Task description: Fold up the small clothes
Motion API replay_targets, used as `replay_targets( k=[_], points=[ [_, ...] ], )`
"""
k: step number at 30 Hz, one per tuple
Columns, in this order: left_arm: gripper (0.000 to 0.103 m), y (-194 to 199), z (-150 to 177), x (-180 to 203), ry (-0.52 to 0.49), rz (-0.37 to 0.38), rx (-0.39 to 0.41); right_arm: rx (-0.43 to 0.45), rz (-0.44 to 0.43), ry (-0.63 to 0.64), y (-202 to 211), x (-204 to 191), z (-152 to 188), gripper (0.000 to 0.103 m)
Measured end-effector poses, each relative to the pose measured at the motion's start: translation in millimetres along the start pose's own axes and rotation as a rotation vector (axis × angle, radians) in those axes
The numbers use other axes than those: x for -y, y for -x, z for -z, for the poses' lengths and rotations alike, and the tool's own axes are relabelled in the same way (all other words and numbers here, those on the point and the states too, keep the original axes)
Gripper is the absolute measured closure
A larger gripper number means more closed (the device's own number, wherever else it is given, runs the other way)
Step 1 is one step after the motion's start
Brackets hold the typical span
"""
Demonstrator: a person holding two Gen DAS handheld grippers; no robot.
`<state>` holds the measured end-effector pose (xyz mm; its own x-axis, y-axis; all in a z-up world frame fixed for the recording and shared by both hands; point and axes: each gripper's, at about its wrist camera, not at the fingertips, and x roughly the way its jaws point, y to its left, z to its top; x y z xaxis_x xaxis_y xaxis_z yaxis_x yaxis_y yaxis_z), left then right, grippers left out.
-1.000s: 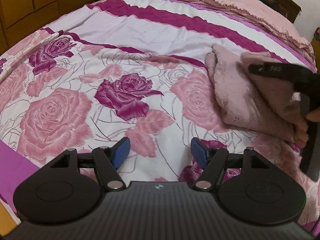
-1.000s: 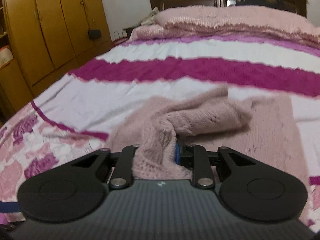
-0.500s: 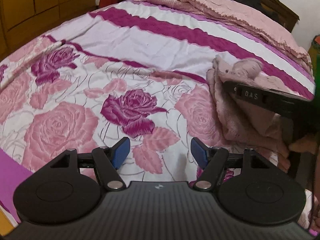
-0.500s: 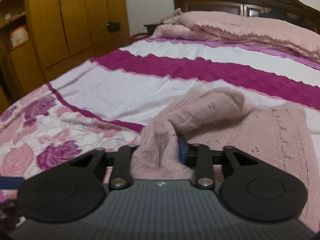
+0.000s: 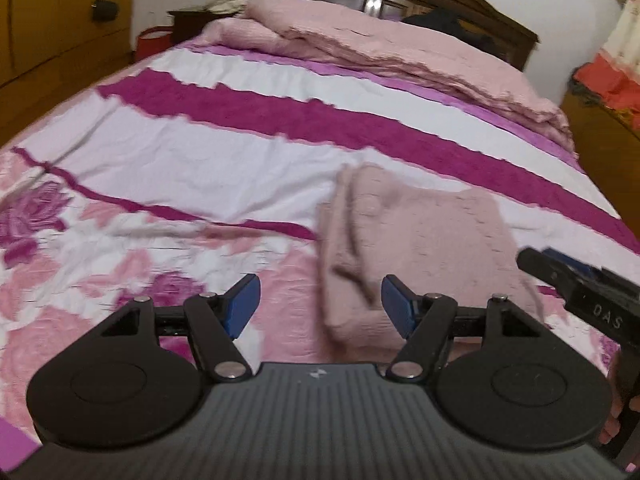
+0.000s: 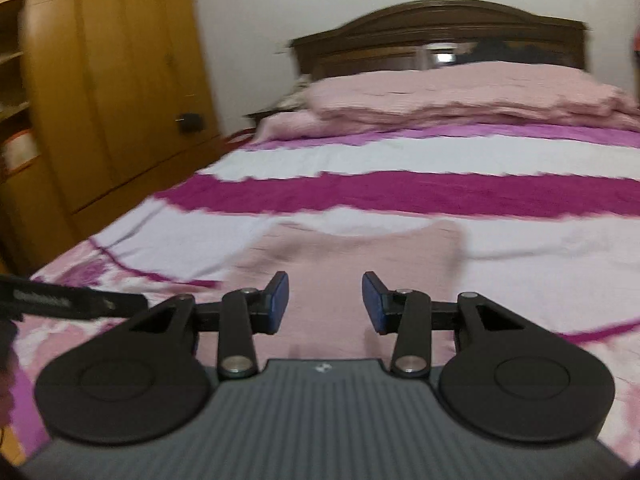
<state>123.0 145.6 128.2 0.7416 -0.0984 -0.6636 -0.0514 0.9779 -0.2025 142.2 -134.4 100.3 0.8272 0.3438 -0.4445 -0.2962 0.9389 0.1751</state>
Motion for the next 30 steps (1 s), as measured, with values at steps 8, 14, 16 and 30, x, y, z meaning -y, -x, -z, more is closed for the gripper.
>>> replay_targets(
  k=[8,14,16,30],
  points=[
    [0.029,-43.6,1.0,29.8,-0.038,0.031,-0.052,-0.080,0.014,0.006,15.6,30.5,34.1,0.057],
    [0.024,-75.5,15.3,25.4,-0.116,-0.108,-0.099,-0.061,-0.051,-0.005,6.9,25.1,45.2,0.058],
    [0.020,-78.0,17.4,16.0,-0.093,-0.112,-0.099,-0.056,-0.056,-0.006,3.4,23.7,45.4,0.057],
    [0.020,-85.1,-36.7,40.4,-0.141,-0.028,0.060,-0.021,-0.089,-0.154,-2.4,50.5,11.0,0.057]
  ],
)
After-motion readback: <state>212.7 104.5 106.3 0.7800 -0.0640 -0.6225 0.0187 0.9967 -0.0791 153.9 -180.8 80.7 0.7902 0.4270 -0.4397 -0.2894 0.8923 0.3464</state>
